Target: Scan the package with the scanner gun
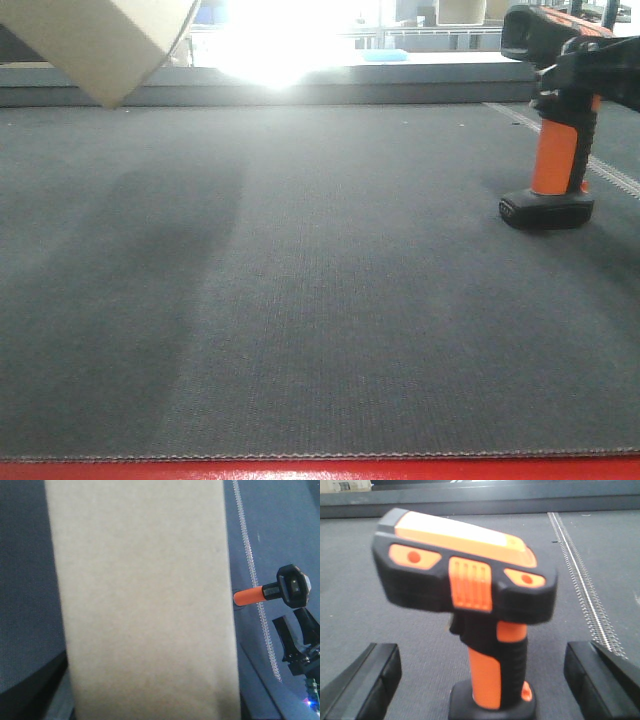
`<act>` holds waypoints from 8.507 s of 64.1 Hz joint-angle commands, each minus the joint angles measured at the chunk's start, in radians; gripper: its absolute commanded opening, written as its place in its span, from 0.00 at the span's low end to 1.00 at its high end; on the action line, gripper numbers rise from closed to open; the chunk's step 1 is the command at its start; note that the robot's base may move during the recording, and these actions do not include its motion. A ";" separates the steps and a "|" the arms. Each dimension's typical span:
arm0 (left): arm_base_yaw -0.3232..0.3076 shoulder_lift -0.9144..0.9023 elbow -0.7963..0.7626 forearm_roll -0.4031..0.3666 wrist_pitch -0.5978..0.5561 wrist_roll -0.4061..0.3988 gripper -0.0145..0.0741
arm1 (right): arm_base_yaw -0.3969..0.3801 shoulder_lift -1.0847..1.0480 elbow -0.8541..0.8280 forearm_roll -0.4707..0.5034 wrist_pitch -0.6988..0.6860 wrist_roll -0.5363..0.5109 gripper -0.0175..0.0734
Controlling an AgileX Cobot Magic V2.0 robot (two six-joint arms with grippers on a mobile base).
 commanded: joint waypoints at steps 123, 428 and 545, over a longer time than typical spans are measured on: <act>-0.004 -0.009 -0.006 -0.021 -0.008 0.005 0.04 | 0.002 0.060 -0.173 0.098 -0.031 -0.082 0.02; -0.174 0.004 -0.110 0.348 0.029 -0.175 0.04 | -0.003 0.133 -0.311 0.016 -0.005 0.077 0.02; -0.176 0.004 -0.110 0.349 0.029 -0.175 0.04 | -0.001 0.268 -0.236 -0.006 -0.053 -0.030 0.51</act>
